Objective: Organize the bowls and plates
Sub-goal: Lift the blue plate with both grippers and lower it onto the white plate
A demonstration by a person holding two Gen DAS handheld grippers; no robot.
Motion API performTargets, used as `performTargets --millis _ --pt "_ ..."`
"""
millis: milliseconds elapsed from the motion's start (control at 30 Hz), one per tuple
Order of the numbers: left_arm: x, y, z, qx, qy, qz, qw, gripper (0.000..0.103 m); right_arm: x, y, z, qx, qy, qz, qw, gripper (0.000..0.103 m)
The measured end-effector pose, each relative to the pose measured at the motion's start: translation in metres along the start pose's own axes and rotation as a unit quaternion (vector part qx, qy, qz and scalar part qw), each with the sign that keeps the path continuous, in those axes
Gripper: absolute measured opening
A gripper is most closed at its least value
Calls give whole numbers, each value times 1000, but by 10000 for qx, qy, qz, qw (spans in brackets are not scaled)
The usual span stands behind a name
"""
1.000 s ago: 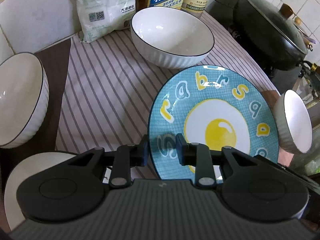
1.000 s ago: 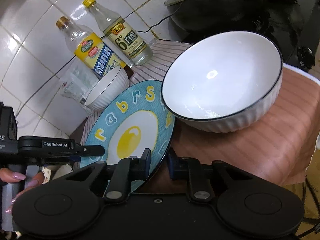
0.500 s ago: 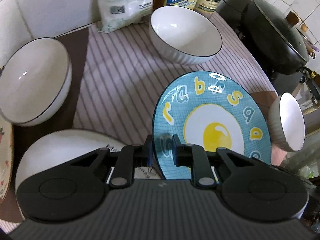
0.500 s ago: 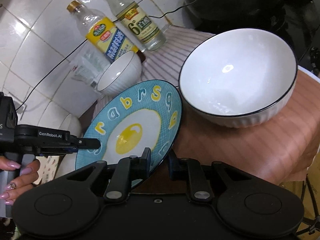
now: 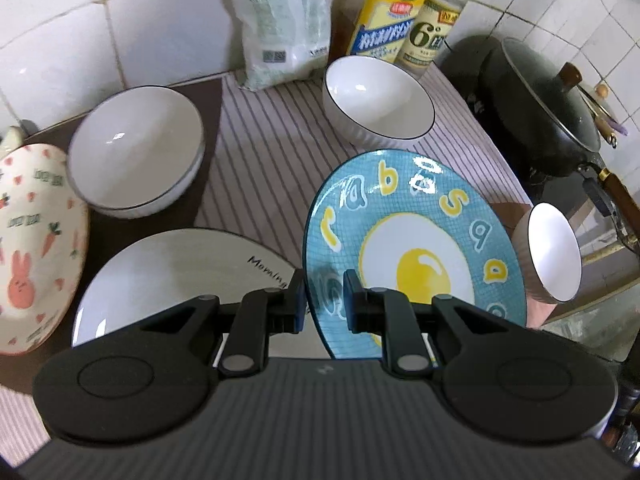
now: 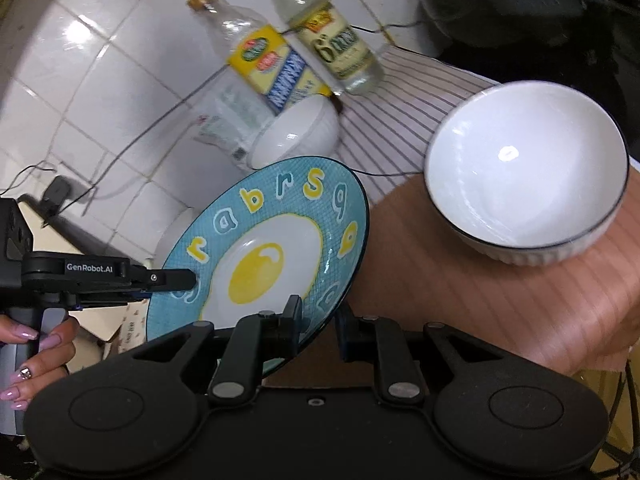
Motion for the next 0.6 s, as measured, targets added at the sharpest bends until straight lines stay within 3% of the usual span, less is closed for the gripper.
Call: performTargets --millis 267,600 --pt "-36 23 26 -611 -454 -165 9970 18 0 -3 32 -380 -414 148 9983 22" --pt "-65 54 63 -1259 -522 -388 9899 17 9 -3 64 -792 -835 388 9926 22"
Point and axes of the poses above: each gripper's, at about its wrist camera, not at the fingertips, and x roughly the way its jaws point, z to its left, y to its underside, the point moved 4 cm from there along x, roughly the way its jaws point, and after that the axes turned 14 degrees about -y, right-handed, at the moved point
